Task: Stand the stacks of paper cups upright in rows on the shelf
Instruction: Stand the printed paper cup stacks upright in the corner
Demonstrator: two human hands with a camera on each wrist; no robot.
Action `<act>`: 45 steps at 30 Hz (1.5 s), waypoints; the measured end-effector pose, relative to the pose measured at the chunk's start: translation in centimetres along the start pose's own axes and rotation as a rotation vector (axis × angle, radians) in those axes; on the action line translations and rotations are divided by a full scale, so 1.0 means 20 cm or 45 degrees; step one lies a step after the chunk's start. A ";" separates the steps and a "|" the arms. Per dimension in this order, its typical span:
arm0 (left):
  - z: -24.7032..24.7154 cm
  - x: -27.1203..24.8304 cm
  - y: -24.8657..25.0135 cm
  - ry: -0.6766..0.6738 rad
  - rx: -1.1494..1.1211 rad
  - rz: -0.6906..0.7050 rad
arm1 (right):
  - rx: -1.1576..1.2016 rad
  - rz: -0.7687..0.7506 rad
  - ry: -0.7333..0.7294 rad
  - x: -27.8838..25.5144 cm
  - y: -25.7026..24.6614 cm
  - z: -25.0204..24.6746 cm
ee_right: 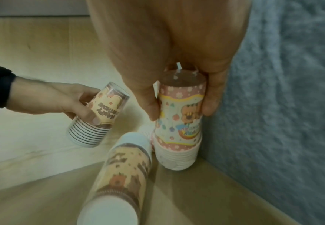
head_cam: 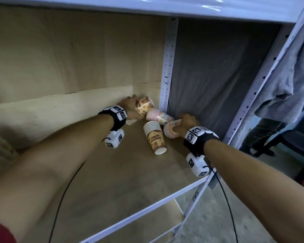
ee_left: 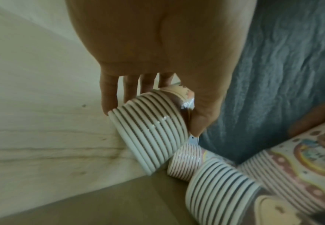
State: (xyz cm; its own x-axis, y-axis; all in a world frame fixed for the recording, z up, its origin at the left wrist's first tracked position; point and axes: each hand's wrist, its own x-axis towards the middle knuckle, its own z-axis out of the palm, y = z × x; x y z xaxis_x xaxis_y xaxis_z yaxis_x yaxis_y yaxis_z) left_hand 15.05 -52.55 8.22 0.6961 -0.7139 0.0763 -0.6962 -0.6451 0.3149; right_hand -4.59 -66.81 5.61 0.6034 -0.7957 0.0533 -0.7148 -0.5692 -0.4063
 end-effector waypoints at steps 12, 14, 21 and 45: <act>-0.12 -0.36 -0.19 0.303 -0.665 -0.277 | 0.086 -0.500 0.089 -0.06 -0.52 -0.26; -0.12 -0.43 -0.24 0.331 -0.705 -0.351 | 0.088 -0.569 0.052 -0.11 -0.61 -0.23; -0.04 -0.62 -0.39 0.346 -0.712 -0.509 | 0.050 -0.757 -0.201 -0.24 -0.78 -0.02; -0.12 -0.74 -0.38 0.178 -0.536 -0.480 | -0.032 -0.757 -0.409 -0.33 -0.79 0.22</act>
State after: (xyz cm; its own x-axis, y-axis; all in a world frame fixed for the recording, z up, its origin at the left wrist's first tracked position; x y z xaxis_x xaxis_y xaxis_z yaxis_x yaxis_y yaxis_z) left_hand 10.38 -36.41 6.97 0.9187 -0.3949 0.0015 -0.2863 -0.6633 0.6915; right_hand 4.29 -51.64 7.64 0.9690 -0.2465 -0.0141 -0.2341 -0.8989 -0.3705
